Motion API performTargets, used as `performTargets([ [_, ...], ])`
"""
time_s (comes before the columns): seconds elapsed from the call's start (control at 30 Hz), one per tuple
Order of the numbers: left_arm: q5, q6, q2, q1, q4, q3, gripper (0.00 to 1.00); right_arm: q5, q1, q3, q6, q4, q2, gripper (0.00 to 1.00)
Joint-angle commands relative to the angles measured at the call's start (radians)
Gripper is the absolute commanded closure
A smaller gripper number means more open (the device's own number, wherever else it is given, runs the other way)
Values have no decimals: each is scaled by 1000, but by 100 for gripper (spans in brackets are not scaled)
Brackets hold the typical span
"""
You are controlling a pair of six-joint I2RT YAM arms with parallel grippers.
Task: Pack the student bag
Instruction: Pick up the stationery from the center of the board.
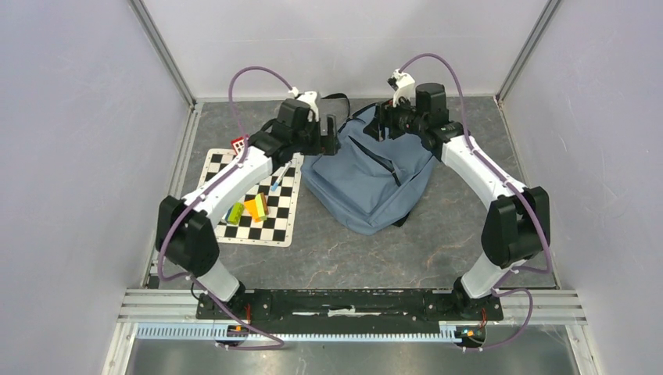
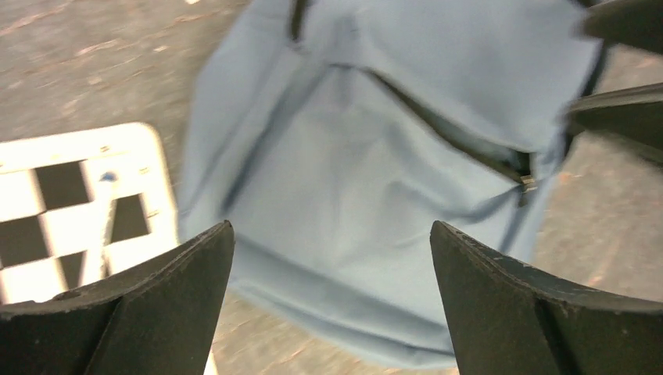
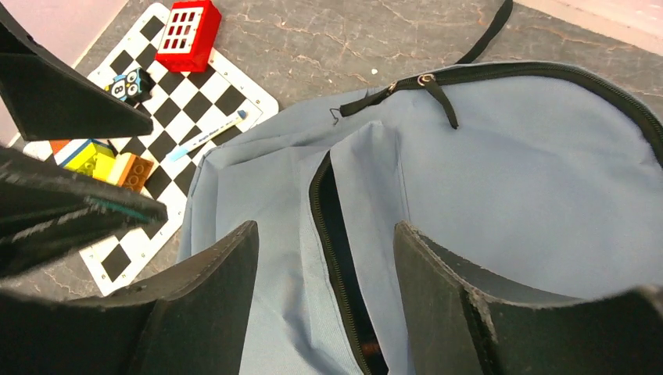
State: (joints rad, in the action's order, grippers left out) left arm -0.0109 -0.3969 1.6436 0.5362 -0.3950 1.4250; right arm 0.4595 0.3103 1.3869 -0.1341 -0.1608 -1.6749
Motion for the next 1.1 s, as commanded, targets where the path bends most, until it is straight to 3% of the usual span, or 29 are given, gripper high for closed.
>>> performTargets([
  [0.0,108,178,-47,-88,-106,-101,0,-23,-11,-17,-2,36,53,31],
  [0.13,176,217,-15,-195,-252,-125,0,-29,-20,-26,-1,37,59,31],
  [0.27,177,294,25,-239,-281,-153,5,-21,-23,-33,-13,37,52,32],
  [0.4,185,312,92,-252,-300,-151,27,-19,-23,-35,-18,36,54,33],
  [0.57,205,294,170,-254,-297,-129,48,-22,-25,-40,-18,33,64,34],
  [1.07,220,273,303,-263,-307,-44,65,-25,-30,-44,-10,11,64,34],
])
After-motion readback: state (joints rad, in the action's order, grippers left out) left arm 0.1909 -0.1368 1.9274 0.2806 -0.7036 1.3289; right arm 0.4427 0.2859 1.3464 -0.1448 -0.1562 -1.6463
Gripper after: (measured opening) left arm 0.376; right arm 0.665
